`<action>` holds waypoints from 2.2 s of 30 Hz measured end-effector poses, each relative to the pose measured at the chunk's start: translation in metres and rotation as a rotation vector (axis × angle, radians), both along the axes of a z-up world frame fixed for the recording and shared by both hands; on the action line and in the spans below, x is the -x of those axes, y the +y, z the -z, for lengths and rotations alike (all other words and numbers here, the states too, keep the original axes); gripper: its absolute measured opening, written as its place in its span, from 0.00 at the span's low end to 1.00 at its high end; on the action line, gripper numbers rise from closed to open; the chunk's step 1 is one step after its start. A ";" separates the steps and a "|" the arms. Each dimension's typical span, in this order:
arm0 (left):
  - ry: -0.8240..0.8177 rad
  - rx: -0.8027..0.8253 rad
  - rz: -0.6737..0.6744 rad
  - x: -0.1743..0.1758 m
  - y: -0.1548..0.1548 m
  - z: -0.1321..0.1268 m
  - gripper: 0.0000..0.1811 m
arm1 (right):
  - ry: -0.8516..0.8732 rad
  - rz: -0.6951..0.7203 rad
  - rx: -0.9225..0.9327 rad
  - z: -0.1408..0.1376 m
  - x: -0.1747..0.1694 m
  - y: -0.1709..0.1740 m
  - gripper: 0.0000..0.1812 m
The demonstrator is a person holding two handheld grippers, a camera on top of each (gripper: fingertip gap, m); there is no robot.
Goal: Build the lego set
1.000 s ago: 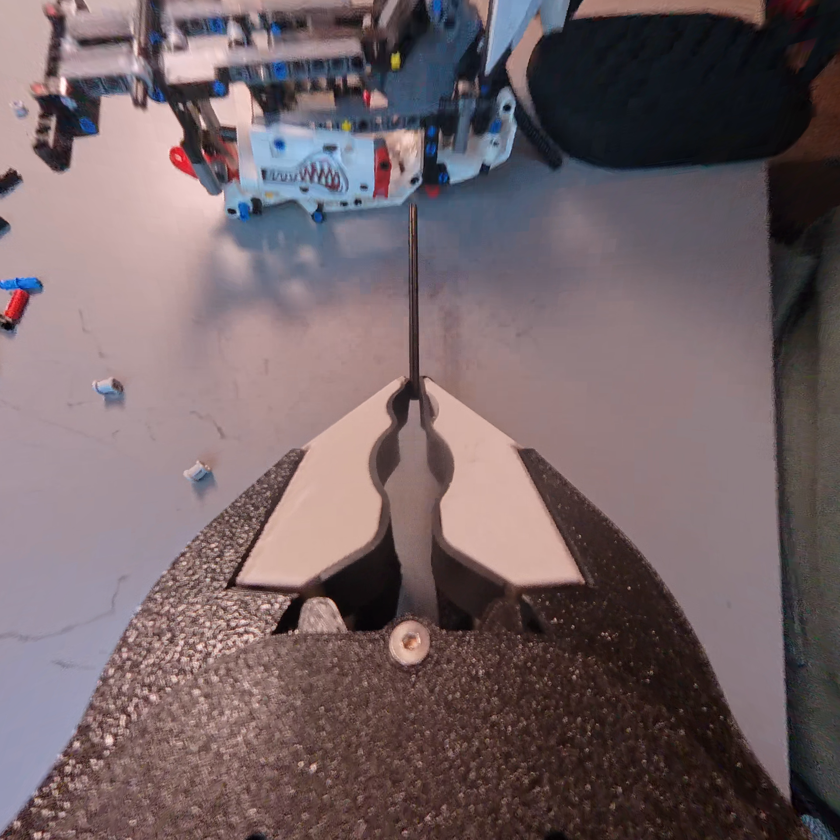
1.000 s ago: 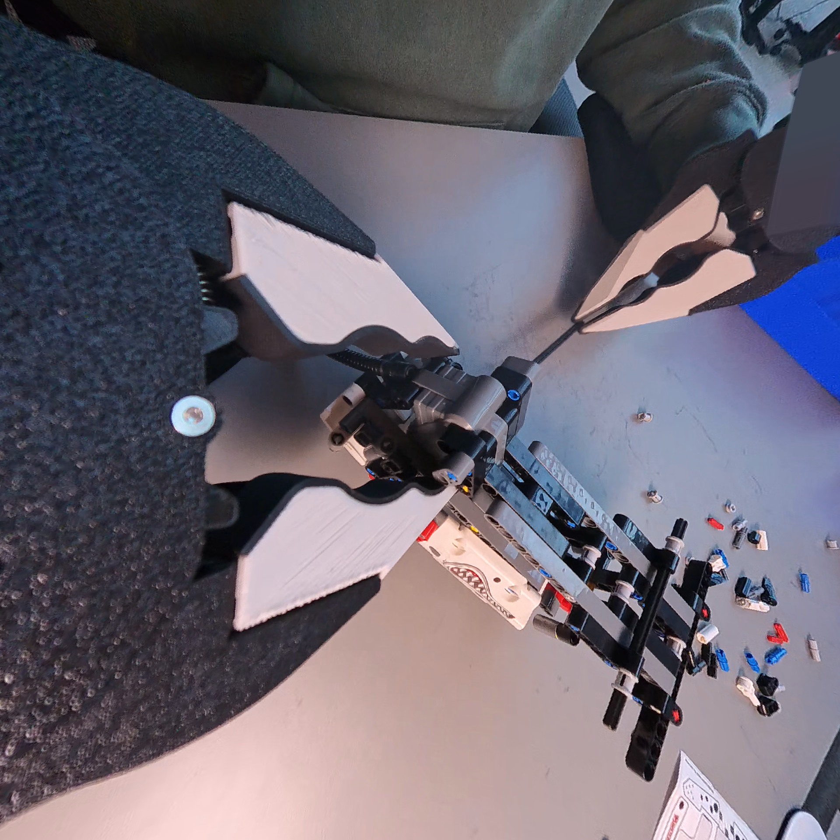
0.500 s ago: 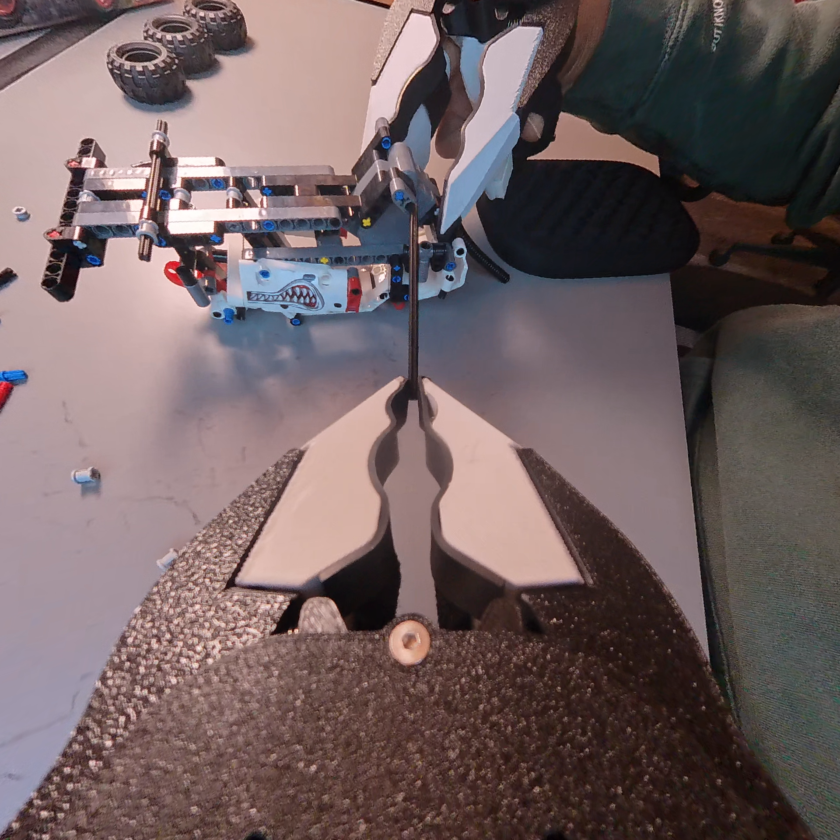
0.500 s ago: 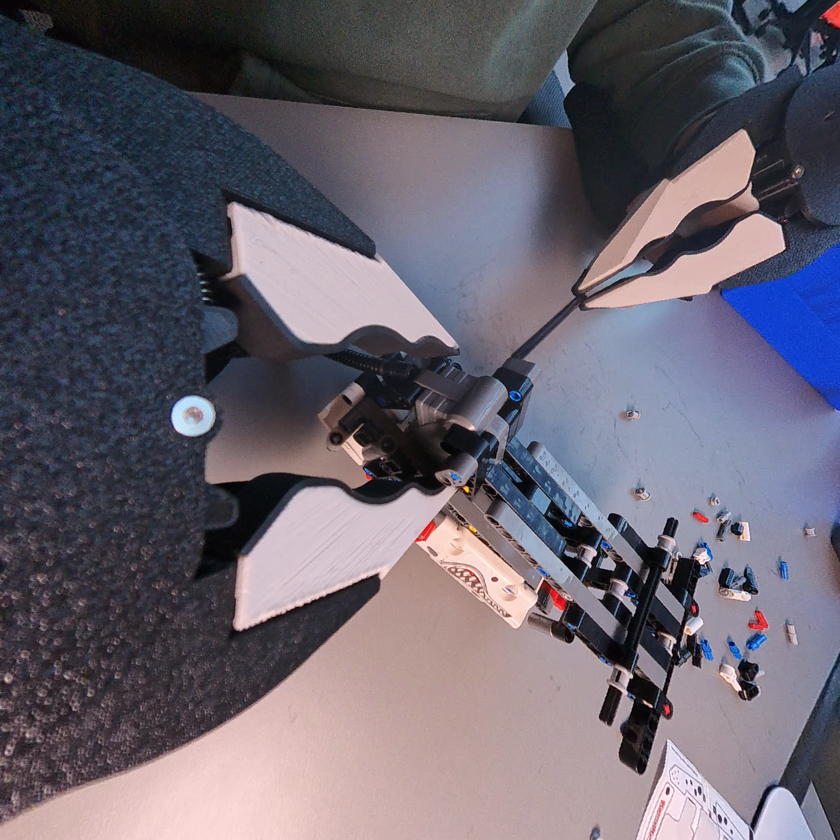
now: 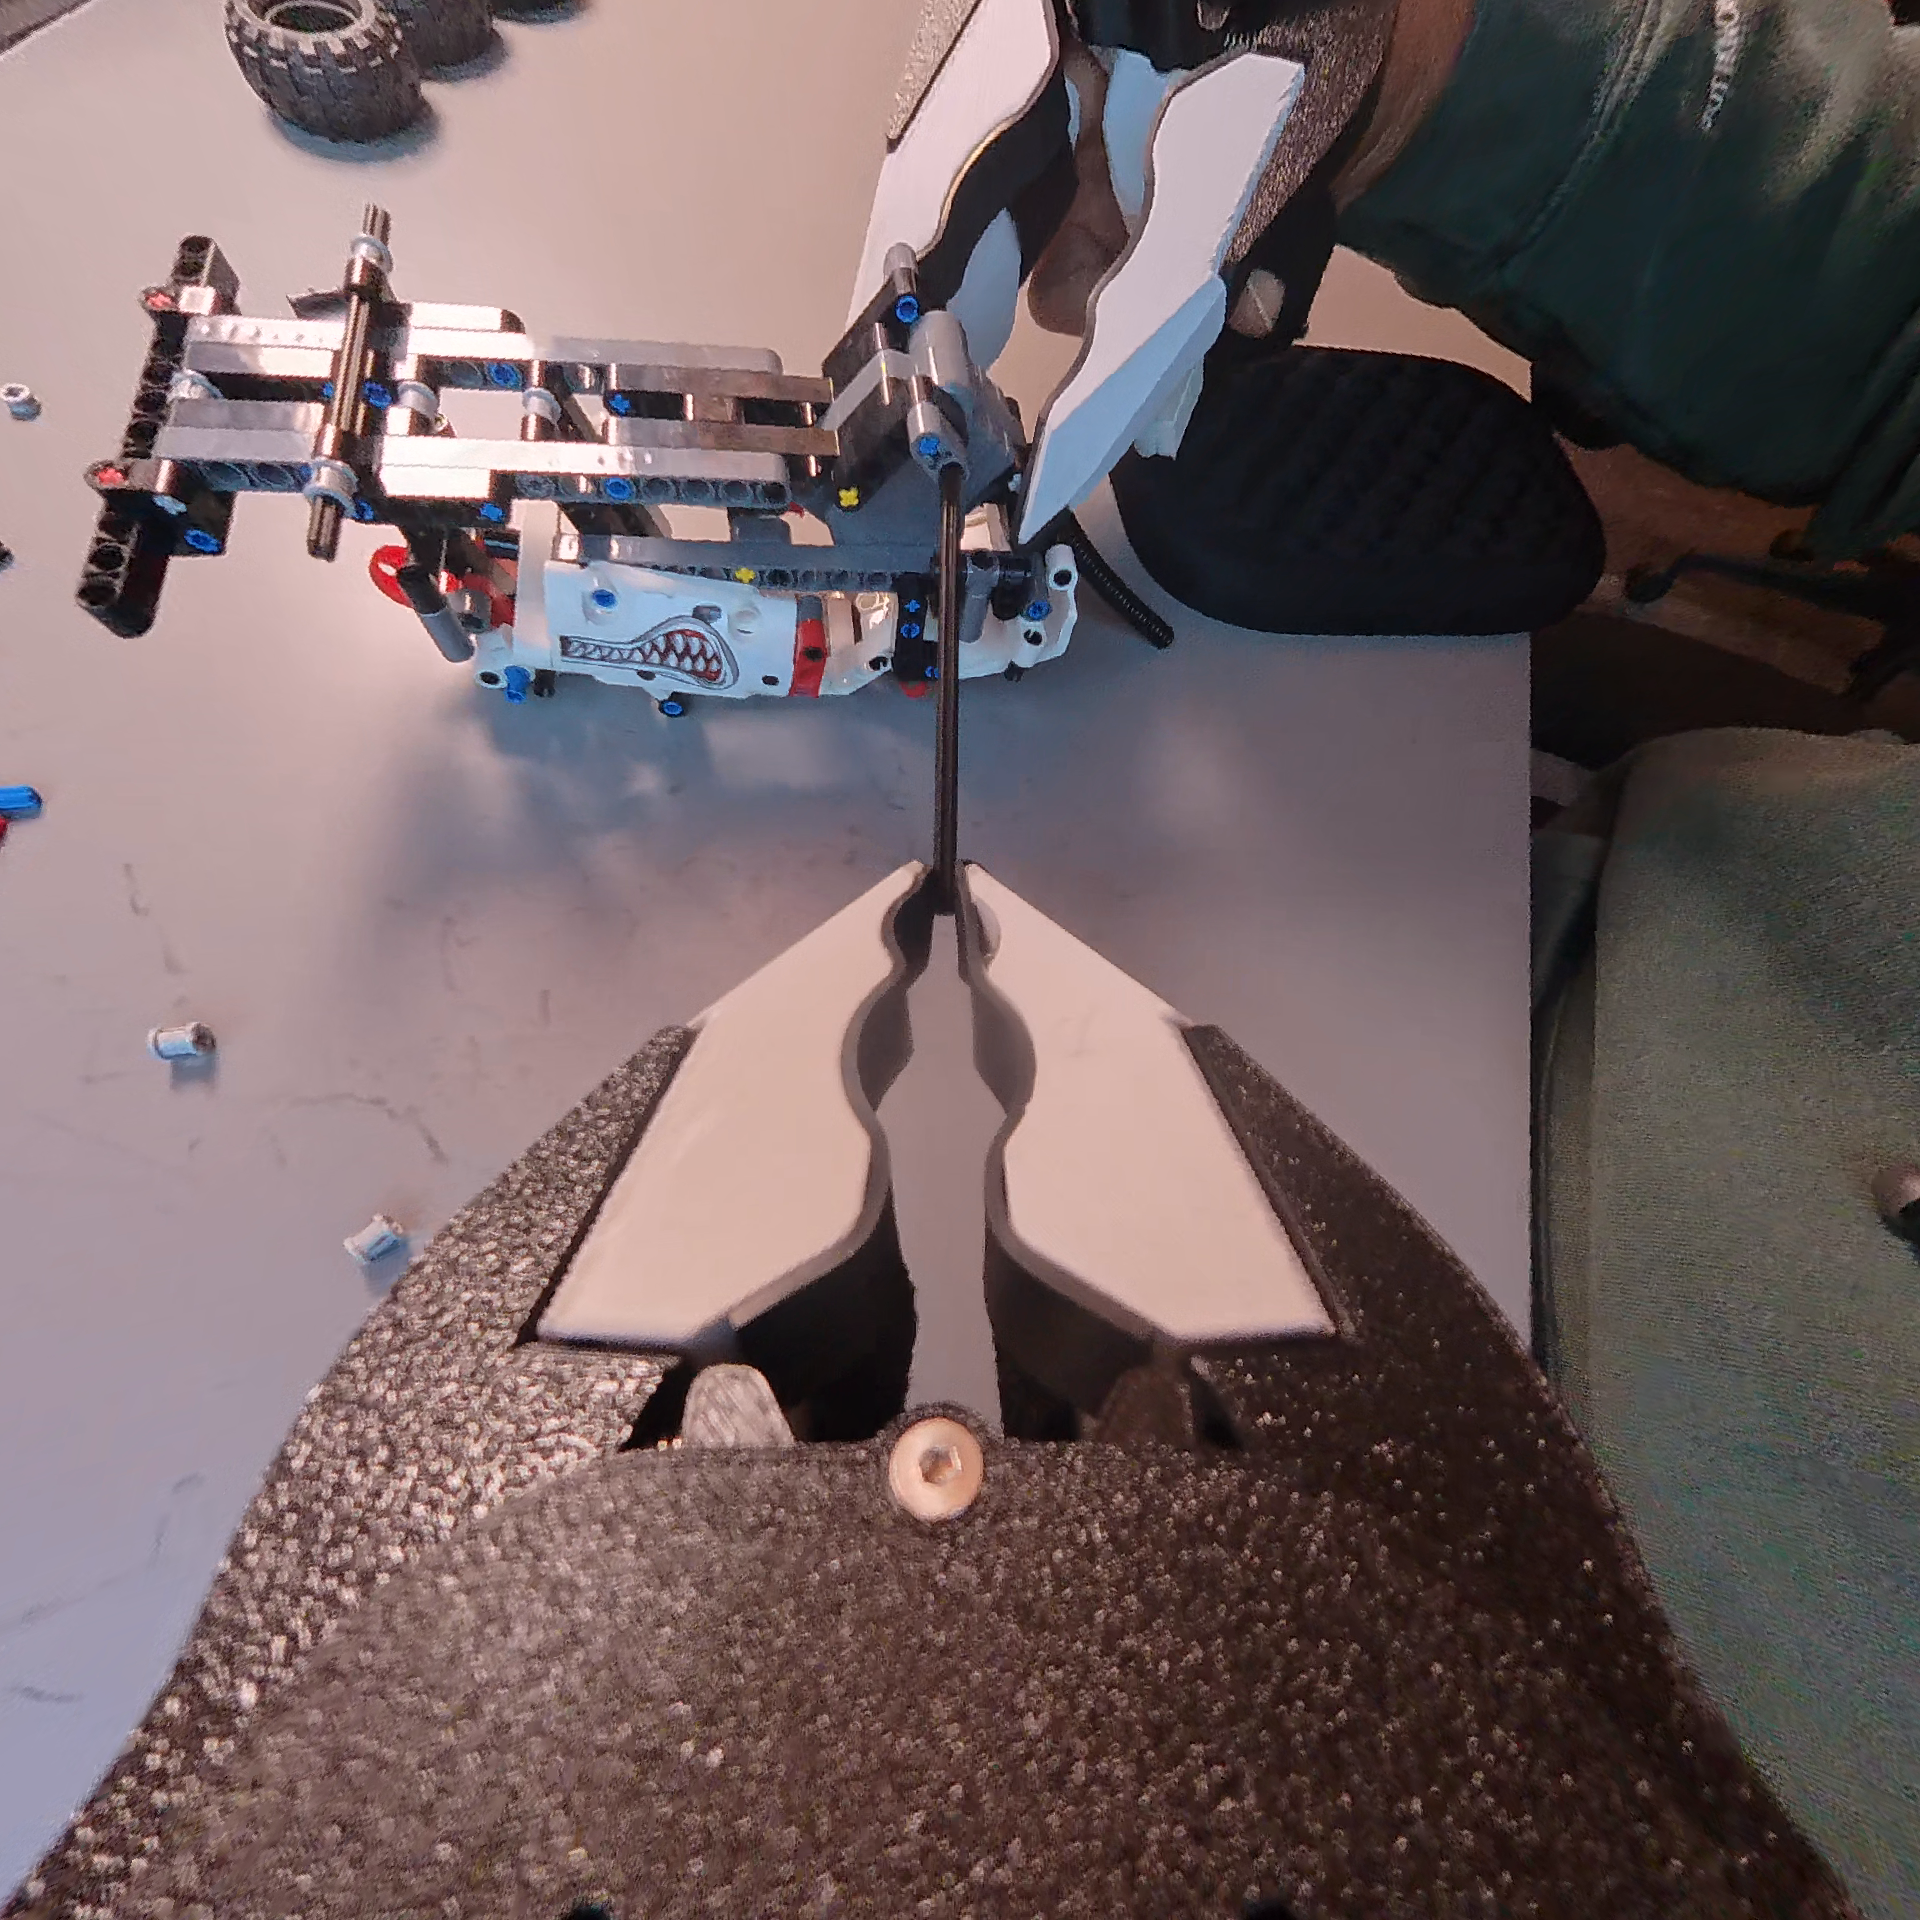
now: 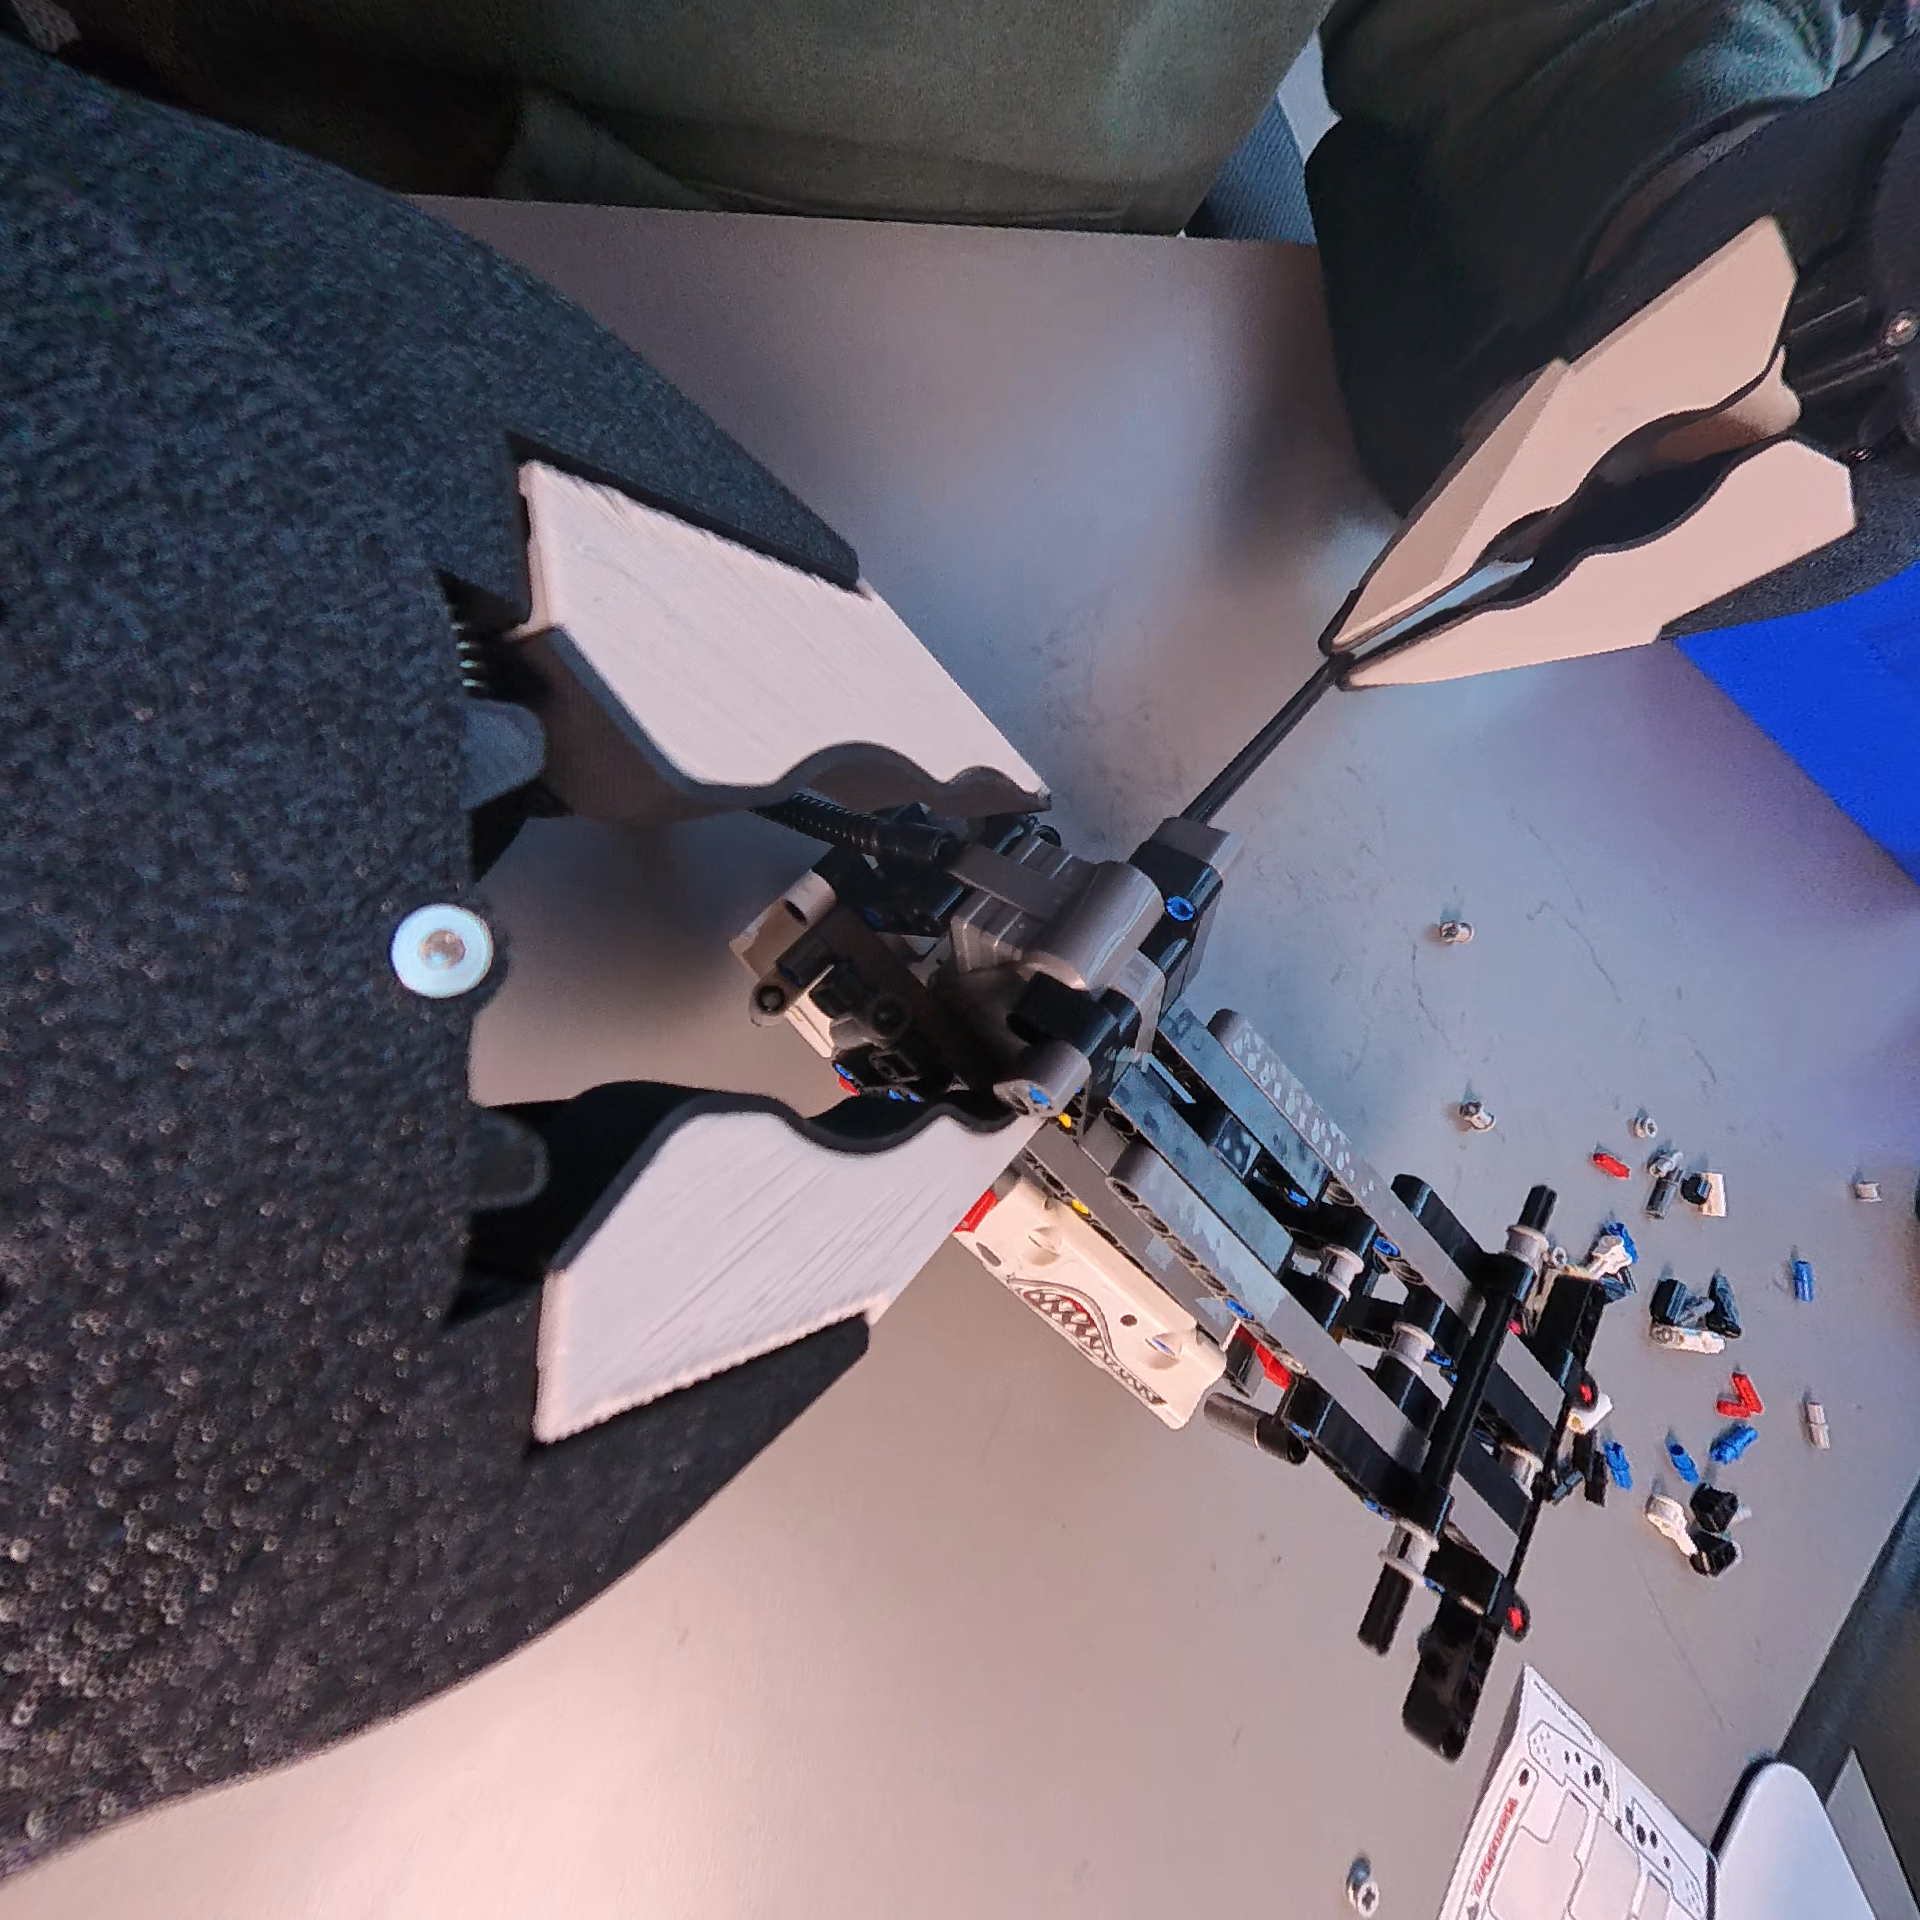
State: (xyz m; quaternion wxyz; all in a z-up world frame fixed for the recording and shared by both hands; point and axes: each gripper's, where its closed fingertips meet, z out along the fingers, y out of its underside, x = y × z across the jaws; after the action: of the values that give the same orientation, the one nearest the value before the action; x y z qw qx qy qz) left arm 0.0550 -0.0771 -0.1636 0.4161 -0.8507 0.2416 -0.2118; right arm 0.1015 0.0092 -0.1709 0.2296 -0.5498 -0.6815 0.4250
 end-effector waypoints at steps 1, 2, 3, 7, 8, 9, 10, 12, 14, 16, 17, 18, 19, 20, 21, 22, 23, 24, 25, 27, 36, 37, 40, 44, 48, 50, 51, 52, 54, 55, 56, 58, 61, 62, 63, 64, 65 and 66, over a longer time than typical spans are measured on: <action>-0.027 0.018 0.000 -0.001 -0.001 -0.003 0.01 | -0.003 0.007 -0.007 0.000 0.000 0.000 0.29; -0.055 0.036 0.000 -0.002 -0.002 -0.005 0.01 | -0.006 0.015 -0.015 0.000 0.000 0.000 0.29; -0.074 0.050 0.000 -0.002 -0.002 -0.008 0.01 | -0.010 0.022 -0.022 0.001 0.000 0.000 0.29; -0.167 0.102 0.021 -0.004 -0.002 -0.015 0.01 | -0.016 0.043 -0.050 0.001 0.001 -0.003 0.29; -0.176 0.113 0.023 -0.003 0.000 -0.014 0.01 | -0.025 0.057 -0.065 0.001 0.002 -0.001 0.30; -0.187 0.122 0.028 -0.004 0.000 -0.014 0.01 | -0.031 0.073 -0.073 0.002 0.002 0.000 0.30; -0.205 0.125 0.040 -0.006 0.001 -0.016 0.01 | -0.031 0.090 -0.076 0.001 0.002 0.001 0.30; -0.246 0.130 0.058 -0.009 0.001 -0.021 0.02 | -0.030 0.109 -0.073 0.002 0.003 0.003 0.32; -0.272 0.144 0.061 -0.008 0.003 -0.024 0.02 | -0.030 0.117 -0.068 0.002 0.002 0.003 0.32; -0.333 0.172 0.066 -0.009 0.003 -0.030 0.02 | -0.029 0.130 -0.070 0.001 0.003 0.003 0.32; -0.354 0.195 0.071 -0.011 0.003 -0.030 0.02 | -0.033 0.136 -0.072 0.002 0.004 0.003 0.33; -0.349 0.214 0.061 -0.011 0.004 -0.026 0.02 | -0.026 0.120 -0.068 0.001 0.005 -0.002 0.32; -0.333 0.231 0.059 -0.011 0.006 -0.022 0.02 | -0.014 0.086 -0.054 -0.001 0.006 -0.012 0.30; -0.336 0.241 0.072 -0.013 0.007 -0.020 0.01 | -0.008 0.060 -0.049 -0.002 0.009 -0.022 0.30; -0.342 0.242 0.086 -0.014 0.007 -0.020 0.02 | -0.017 0.100 -0.086 0.000 0.014 -0.020 0.32; -0.327 0.238 0.081 -0.013 0.010 -0.018 0.02 | -0.021 0.123 -0.135 0.002 0.016 -0.016 0.34; -0.318 0.238 0.077 -0.013 0.011 -0.017 0.01 | -0.022 0.135 -0.153 0.001 0.018 -0.014 0.35; -0.318 0.236 0.079 -0.014 0.012 -0.016 0.02 | -0.024 0.142 -0.150 0.001 0.019 -0.013 0.36; -0.311 0.235 0.084 -0.015 0.012 -0.015 0.02 | -0.020 0.140 -0.139 0.000 0.019 -0.013 0.37; -0.301 0.225 0.084 -0.017 0.013 -0.013 0.02 | -0.010 0.147 -0.111 -0.001 0.021 -0.014 0.38; -0.219 0.141 0.030 -0.014 0.024 -0.018 0.02 | -0.014 0.286 0.027 -0.002 0.025 -0.021 0.49; -0.218 0.126 0.016 -0.011 0.028 -0.020 0.02 | -0.014 0.294 0.037 -0.002 0.025 -0.023 0.49; -0.233 0.096 -0.036 0.000 0.036 -0.027 0.02 | 0.007 0.305 0.043 -0.001 0.026 -0.028 0.50; -0.228 0.101 -0.034 -0.002 0.036 -0.020 0.02 | 0.024 0.288 0.058 -0.003 0.025 -0.032 0.52; -0.247 0.071 -0.008 -0.002 0.030 -0.024 0.06 | 0.036 0.246 0.089 -0.007 0.020 -0.033 0.47; -0.246 0.059 -0.004 0.003 0.025 -0.026 0.12 | 0.059 0.201 0.097 -0.012 0.014 -0.034 0.46; -0.235 0.047 -0.002 0.005 0.023 -0.026 0.14 | 0.070 0.171 0.106 -0.015 0.011 -0.034 0.44; -0.229 0.042 0.003 0.007 0.020 -0.026 0.14 | 0.069 0.153 0.094 -0.015 0.007 -0.032 0.41; -0.223 0.043 0.001 0.008 0.019 -0.025 0.14 | 0.070 0.126 0.047 -0.017 0.001 -0.025 0.40; -0.210 0.051 0.004 0.007 0.018 -0.023 0.13 | 0.080 0.102 0.032 -0.020 -0.001 -0.023 0.36; -0.184 0.056 0.005 0.007 0.019 -0.019 0.10 | 0.094 0.069 0.011 -0.023 -0.003 -0.021 0.32; -0.139 0.039 0.019 0.005 0.023 -0.017 0.03 | 0.128 0.007 -0.092 -0.023 -0.004 -0.010 0.27; -0.085 0.047 0.092 -0.001 0.023 -0.014 0.02 | 0.187 -0.133 -0.207 -0.018 -0.004 -0.005 0.22; -0.075 0.046 0.096 0.001 0.026 -0.015 0.02 | 0.203 -0.165 -0.201 -0.018 -0.003 -0.005 0.20; -0.083 0.057 0.100 0.002 0.027 -0.016 0.02 | 0.216 -0.183 -0.192 -0.018 -0.001 -0.003 0.20; -0.091 0.075 0.107 0.003 0.028 -0.016 0.02 | 0.224 -0.196 -0.178 -0.019 0.000 -0.002 0.19; -0.087 0.085 0.116 0.003 0.029 -0.016 0.02 | 0.232 -0.185 -0.176 -0.019 0.002 0.001 0.13; -0.077 0.090 0.124 0.003 0.030 -0.015 0.01 | 0.247 -0.178 -0.180 -0.020 0.004 0.003 0.10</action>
State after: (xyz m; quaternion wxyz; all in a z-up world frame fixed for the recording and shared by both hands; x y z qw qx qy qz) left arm 0.0524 -0.0473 -0.1482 0.3726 -0.8431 0.2678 -0.2805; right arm 0.0975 0.0126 -0.1509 0.3214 -0.4080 -0.7294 0.4452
